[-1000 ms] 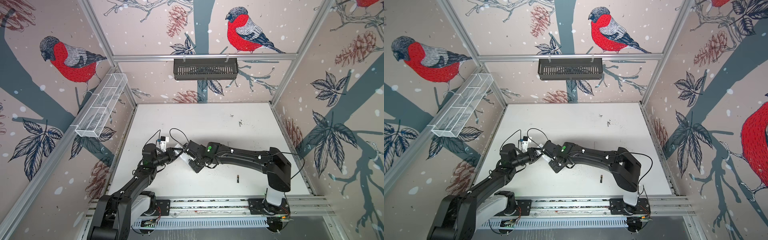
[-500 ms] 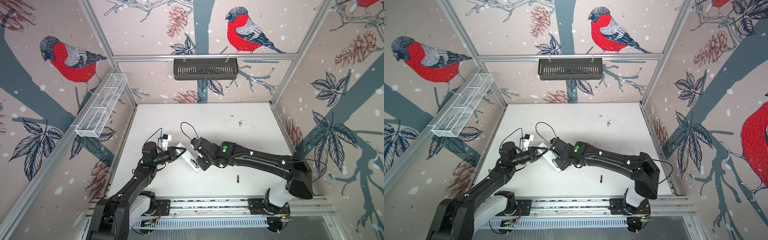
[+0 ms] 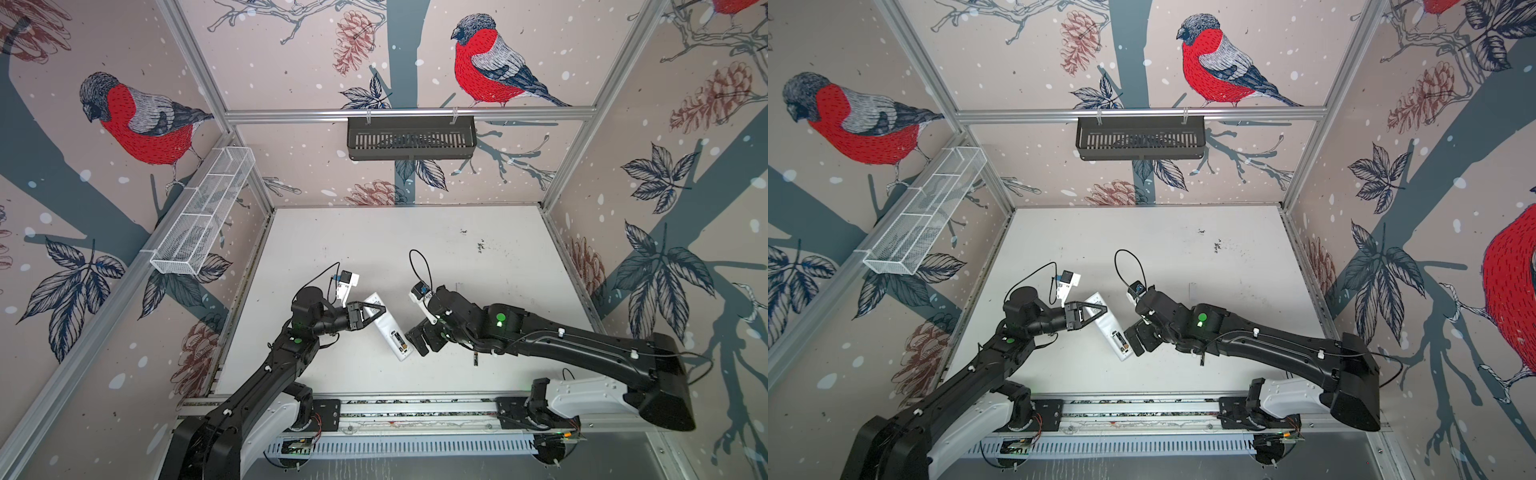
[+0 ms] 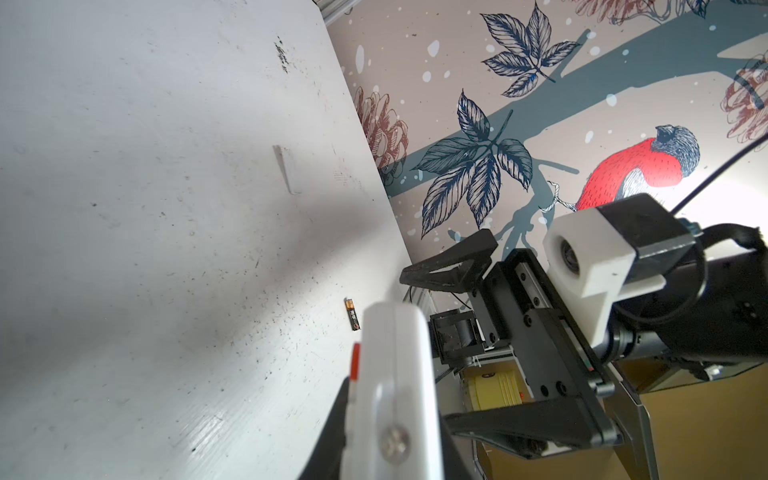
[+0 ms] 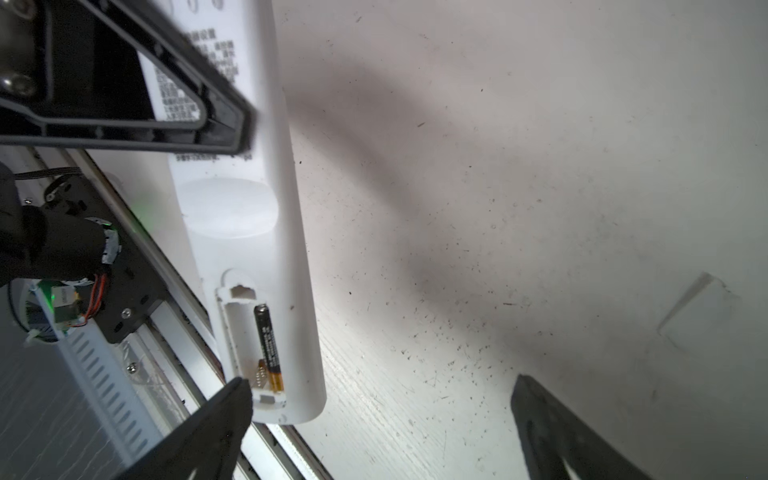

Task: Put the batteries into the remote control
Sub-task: 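Open the right gripper and draw it back from the remote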

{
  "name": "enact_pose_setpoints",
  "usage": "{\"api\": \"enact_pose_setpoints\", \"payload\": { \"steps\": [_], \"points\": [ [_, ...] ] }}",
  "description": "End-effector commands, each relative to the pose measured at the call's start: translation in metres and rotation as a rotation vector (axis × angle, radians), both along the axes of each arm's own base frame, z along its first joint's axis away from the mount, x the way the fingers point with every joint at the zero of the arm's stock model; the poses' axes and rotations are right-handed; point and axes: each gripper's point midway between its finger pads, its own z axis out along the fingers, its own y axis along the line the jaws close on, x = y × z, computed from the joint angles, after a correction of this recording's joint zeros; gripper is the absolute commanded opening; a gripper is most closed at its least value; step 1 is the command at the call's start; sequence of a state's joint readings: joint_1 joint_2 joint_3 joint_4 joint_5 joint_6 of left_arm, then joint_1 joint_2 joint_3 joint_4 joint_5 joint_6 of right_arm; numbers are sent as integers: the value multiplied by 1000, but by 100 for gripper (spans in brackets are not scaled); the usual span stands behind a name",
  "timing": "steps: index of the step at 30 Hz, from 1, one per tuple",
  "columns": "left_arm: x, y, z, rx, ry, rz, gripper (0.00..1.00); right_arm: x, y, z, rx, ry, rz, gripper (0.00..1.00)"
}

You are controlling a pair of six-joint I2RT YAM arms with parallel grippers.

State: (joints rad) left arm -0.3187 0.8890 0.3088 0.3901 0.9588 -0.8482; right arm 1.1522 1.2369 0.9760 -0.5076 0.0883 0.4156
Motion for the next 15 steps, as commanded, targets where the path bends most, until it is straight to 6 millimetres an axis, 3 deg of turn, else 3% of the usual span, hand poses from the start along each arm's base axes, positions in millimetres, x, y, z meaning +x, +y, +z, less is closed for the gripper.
{"api": "enact_pose_setpoints", "payload": {
  "steps": [1,8,10,15],
  "points": [
    [-3,-5,8,-10,-53,-22,0,-10,12,5,73,23,57,98],
    [-11,-8,17,-33,-81,-48,0,-26,27,-2,109,57,144,86],
    [-13,-8,18,-37,-86,-54,0,-27,28,-5,106,59,149,78],
    [-15,-9,21,-43,-93,-62,0,-27,30,-28,51,87,145,64]
  ]
}}
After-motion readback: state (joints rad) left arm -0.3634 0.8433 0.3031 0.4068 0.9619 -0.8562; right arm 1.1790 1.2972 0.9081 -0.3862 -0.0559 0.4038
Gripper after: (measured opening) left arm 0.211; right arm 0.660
